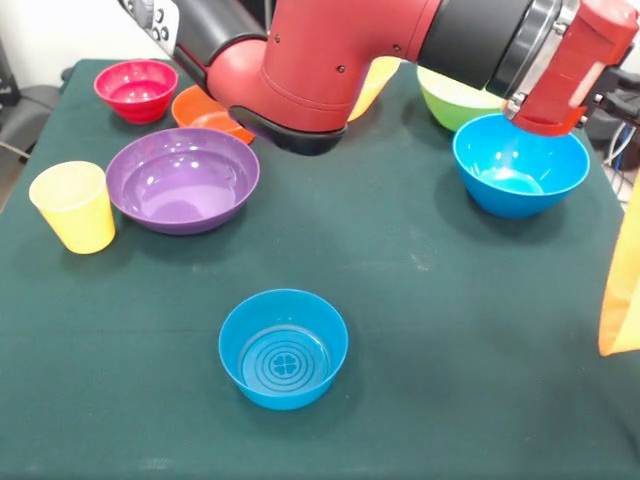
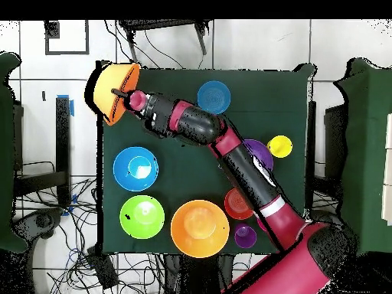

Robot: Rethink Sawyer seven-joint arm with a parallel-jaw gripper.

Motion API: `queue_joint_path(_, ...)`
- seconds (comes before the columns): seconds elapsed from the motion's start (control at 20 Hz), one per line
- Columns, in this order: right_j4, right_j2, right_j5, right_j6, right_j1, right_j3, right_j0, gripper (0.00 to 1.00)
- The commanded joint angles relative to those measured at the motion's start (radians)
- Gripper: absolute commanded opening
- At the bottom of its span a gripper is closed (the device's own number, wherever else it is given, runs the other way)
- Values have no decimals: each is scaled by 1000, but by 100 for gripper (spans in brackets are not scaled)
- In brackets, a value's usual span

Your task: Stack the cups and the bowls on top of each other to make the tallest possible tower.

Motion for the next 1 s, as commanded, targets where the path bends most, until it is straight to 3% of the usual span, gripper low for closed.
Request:
queue_joint_path(0.05, -12, -22, 135, -468, 69, -152, 11, 0)
queue_joint_path(0.45, 22, -14, 176, -573, 79, -240, 27, 0)
queue_joint_path(0.85, 24, -35, 164, -560, 74, -240, 22, 0)
queue_joint_path(1.0, 11, -46, 148, -490, 23, -197, 20, 0)
